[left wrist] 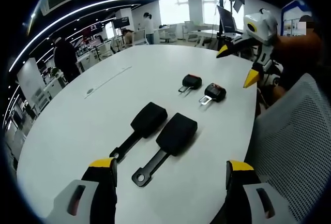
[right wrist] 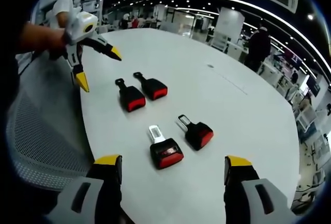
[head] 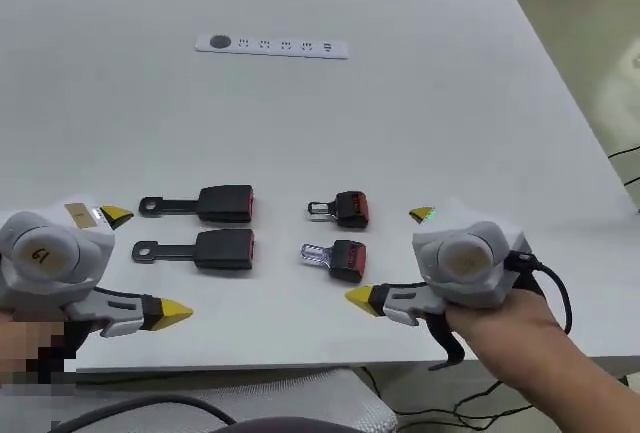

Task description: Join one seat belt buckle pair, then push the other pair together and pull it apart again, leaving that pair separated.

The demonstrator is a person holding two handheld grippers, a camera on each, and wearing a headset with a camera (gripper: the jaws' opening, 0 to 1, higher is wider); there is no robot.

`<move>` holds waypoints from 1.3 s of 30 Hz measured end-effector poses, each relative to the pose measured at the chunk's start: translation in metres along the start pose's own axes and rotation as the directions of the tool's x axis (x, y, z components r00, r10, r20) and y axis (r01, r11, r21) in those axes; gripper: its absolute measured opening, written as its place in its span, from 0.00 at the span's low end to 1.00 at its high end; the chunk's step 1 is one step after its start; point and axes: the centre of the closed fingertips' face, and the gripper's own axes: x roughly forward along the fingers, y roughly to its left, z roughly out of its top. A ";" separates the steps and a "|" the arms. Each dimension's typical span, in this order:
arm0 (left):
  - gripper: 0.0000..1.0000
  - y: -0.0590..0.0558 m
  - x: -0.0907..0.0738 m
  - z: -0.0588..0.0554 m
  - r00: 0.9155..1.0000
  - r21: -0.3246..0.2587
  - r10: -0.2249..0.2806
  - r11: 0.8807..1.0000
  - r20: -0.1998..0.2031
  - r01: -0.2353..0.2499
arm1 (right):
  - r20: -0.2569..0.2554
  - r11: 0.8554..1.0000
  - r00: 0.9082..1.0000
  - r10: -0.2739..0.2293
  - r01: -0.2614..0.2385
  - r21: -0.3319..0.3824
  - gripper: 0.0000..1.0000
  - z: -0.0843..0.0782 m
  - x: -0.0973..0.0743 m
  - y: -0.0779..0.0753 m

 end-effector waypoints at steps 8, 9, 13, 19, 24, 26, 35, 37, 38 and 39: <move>0.85 -0.002 0.008 0.005 0.999 0.048 -0.039 0.998 -0.018 0.040 | 0.016 0.999 1.000 0.027 -0.026 -0.033 0.78 0.003 0.003 0.001; 0.84 -0.002 0.009 0.005 0.999 0.057 -0.046 0.997 -0.019 0.047 | 0.022 0.999 0.999 0.031 -0.030 -0.042 0.77 0.004 0.003 0.002; 0.81 -0.003 0.014 0.008 0.998 0.068 -0.063 0.996 -0.022 0.065 | 0.026 0.997 0.998 0.052 -0.050 -0.052 0.74 0.004 0.005 0.005; 0.81 -0.006 0.020 0.006 0.996 0.091 -0.088 0.992 -0.031 0.090 | 0.011 0.996 0.998 0.063 -0.062 -0.064 0.74 0.000 0.010 0.006; 0.80 -0.008 0.025 0.003 0.993 0.117 -0.103 0.987 -0.054 0.109 | -0.004 0.994 0.997 0.079 -0.079 -0.078 0.74 -0.003 0.016 0.008; 0.79 -0.008 0.027 0.004 0.992 0.126 -0.108 0.985 -0.062 0.115 | -0.019 0.992 0.996 0.087 -0.088 -0.094 0.74 -0.004 0.017 0.009; 0.74 -0.014 0.036 0.011 0.984 0.139 -0.163 0.975 -0.073 0.172 | -0.036 0.985 0.992 0.120 -0.124 -0.121 0.71 -0.002 0.024 0.014; 0.72 -0.015 0.038 0.012 0.982 0.154 -0.170 0.971 -0.080 0.180 | -0.039 0.983 0.991 0.129 -0.133 -0.123 0.70 -0.002 0.026 0.015; 0.71 -0.016 0.039 0.012 0.981 0.166 -0.172 0.969 -0.086 0.185 | -0.046 0.982 0.989 0.143 -0.148 -0.121 0.68 -0.004 0.028 0.016; 0.71 -0.016 0.040 0.012 0.981 0.173 -0.174 0.967 -0.090 0.187 | -0.055 0.981 0.987 0.152 -0.158 -0.113 0.67 -0.005 0.029 0.018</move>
